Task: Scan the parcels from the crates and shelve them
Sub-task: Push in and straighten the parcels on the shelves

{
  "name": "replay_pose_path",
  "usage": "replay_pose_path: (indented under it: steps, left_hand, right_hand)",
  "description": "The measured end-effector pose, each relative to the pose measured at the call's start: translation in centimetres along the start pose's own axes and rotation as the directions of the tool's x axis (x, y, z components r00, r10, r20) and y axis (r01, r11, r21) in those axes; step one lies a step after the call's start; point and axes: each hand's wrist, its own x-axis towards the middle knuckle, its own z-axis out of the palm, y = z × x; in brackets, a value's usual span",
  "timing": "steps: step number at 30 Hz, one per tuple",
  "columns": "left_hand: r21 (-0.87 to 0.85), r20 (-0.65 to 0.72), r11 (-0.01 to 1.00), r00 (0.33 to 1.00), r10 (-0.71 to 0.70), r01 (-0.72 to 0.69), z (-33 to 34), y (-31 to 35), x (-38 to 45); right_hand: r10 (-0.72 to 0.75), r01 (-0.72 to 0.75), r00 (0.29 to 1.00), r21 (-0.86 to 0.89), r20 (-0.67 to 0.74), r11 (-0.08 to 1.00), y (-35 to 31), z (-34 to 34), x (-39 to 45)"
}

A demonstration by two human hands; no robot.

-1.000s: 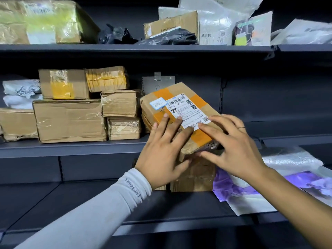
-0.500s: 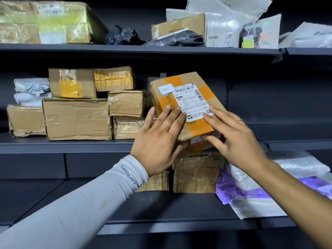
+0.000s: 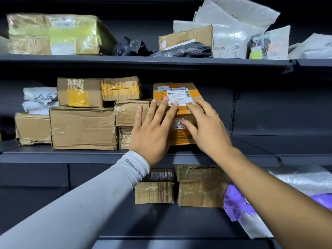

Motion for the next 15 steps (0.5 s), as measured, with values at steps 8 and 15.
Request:
replay_pose_path:
  steps: [8, 15]
  left_hand:
    - [0.118, -0.067, 0.993, 0.997, 0.026, -0.017, 3.3, -0.2, 0.7]
    - [0.091, -0.053, 0.996, 0.999, -0.008, 0.012, 7.3, -0.6, 0.3]
  right_hand:
    - [-0.046, 0.076, 0.978, 0.145, -0.201, 0.987, 0.6, 3.3, 3.2]
    - [-0.09, 0.088, 0.995, -0.051, -0.052, 0.995, 3.6, 7.8, 2.8]
